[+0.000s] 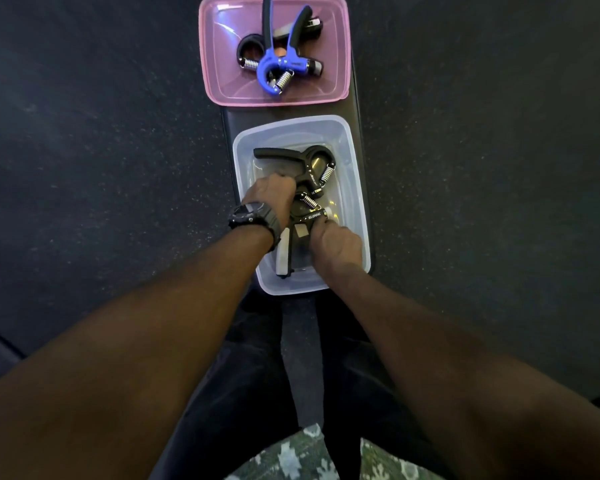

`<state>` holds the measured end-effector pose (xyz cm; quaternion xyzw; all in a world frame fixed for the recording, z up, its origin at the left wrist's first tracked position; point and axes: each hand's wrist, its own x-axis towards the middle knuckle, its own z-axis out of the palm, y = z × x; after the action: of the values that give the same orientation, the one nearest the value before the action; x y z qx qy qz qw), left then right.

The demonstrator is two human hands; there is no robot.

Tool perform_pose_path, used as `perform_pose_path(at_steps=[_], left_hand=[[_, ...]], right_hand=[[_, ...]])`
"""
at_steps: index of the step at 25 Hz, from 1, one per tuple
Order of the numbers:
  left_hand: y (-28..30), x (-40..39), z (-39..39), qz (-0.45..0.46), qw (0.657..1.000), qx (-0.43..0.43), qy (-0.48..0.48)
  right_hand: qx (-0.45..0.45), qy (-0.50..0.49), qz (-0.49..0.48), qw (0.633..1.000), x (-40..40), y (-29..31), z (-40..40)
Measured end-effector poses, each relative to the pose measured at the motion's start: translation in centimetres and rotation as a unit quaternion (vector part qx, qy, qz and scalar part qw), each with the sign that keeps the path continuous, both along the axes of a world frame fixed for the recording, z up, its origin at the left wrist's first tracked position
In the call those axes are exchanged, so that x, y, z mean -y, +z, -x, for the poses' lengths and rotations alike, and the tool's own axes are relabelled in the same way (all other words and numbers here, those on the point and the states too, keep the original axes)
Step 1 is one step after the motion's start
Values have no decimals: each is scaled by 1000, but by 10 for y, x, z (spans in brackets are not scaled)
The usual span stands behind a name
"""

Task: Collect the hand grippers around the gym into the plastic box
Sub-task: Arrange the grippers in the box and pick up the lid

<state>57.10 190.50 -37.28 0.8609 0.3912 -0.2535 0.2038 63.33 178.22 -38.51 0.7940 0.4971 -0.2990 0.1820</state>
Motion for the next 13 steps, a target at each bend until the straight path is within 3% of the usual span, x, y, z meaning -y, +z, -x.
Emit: perform_pose_path(at_steps=[9,13], left_hand=[[-14,-14,-6,35,998,45,26],[-18,-15,-4,37,999,26,7]], right_hand=[[-1,26,-4,1000,-4,8,-10],[1,54,11,998,-2,5,-7]])
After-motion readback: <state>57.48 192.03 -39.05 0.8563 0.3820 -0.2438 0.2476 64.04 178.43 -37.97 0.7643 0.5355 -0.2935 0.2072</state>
